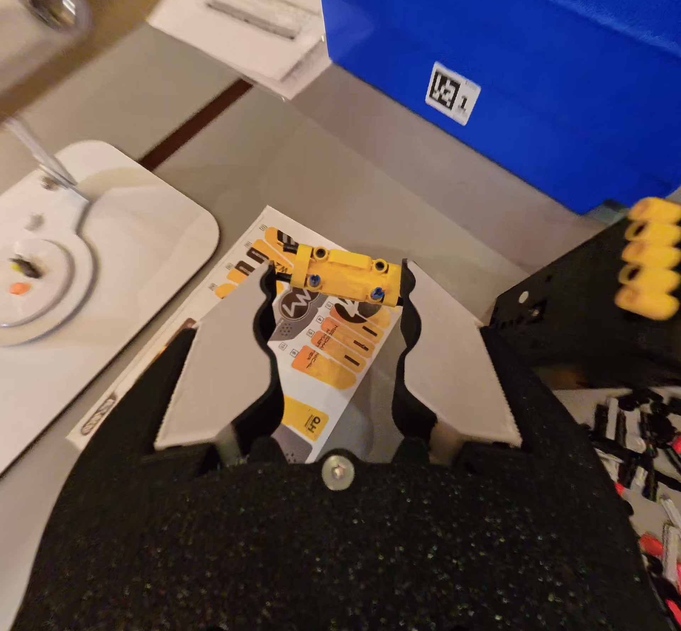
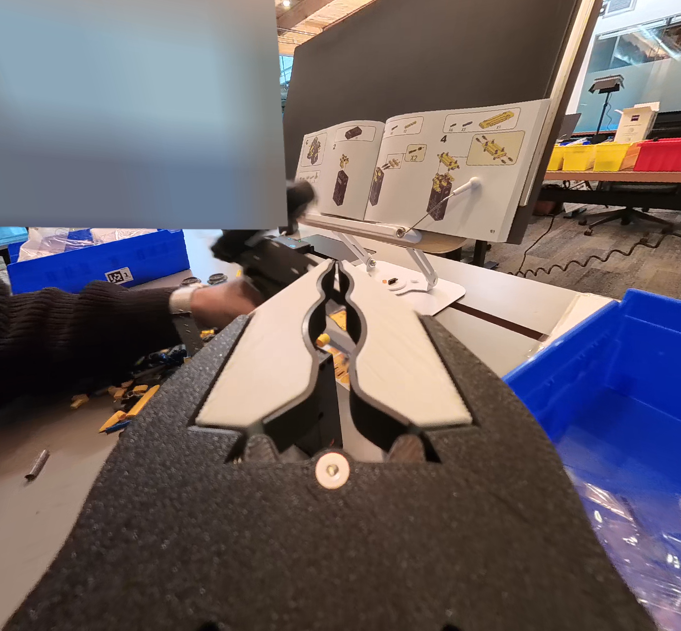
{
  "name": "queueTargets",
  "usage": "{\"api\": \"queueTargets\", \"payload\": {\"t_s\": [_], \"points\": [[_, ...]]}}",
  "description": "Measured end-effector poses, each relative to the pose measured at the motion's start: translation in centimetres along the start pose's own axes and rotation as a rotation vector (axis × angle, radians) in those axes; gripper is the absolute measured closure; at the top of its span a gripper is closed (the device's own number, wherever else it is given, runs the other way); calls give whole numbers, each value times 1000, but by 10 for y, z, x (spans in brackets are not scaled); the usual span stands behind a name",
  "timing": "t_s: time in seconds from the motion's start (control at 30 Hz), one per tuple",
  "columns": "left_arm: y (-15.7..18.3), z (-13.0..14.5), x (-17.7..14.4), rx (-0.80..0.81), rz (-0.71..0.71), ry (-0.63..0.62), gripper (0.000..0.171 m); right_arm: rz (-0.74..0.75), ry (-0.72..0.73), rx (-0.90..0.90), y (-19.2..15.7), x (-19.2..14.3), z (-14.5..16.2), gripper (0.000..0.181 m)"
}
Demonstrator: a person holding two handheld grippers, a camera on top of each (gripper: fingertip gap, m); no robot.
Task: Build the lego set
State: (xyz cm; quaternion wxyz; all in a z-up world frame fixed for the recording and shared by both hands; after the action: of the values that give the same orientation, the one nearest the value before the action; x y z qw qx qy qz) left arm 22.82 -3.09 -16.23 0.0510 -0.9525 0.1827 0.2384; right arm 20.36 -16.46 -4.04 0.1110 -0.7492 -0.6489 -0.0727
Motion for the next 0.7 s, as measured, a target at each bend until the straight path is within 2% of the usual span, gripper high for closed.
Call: {"api": "queueTargets", "payload": {"t_s": [0.2, 0.3, 0.37, 0.47, 0.6, 0.7], "points": [[7, -40, -56, 87, -87, 229, 104, -14, -2, -16, -6, -2, -2, 180], [24, -61, -89, 142, -96, 352, 104, -50, -8, -7, -15, -3, -4, 179], [40, -74, -112, 193, -98, 431, 104, -101, 4, 24, -26, -1, -9, 172], [66, -90, -141, 272, -99, 519, 104, -204, 31, 161, -44, 2, -20, 154], [104, -107, -166, 357, -72, 600, 104, -342, 75, 433, -60, 3, -34, 130], [128, -114, -173, 394, -34, 633, 104, -442, 74, 633, -66, 3, -39, 124]]}}
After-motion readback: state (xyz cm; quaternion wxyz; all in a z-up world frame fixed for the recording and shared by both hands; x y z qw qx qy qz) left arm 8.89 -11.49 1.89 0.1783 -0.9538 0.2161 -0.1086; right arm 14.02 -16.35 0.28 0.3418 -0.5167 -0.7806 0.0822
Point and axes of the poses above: each gripper's, where its closed fingertips meet, x out along the fingers, z out of its underside, y = z × x across the jaws, the point moved 2 cm from there along -x, back along the fingers, and after that the axes turned 8 degrees about y, right-handed, at the moved point
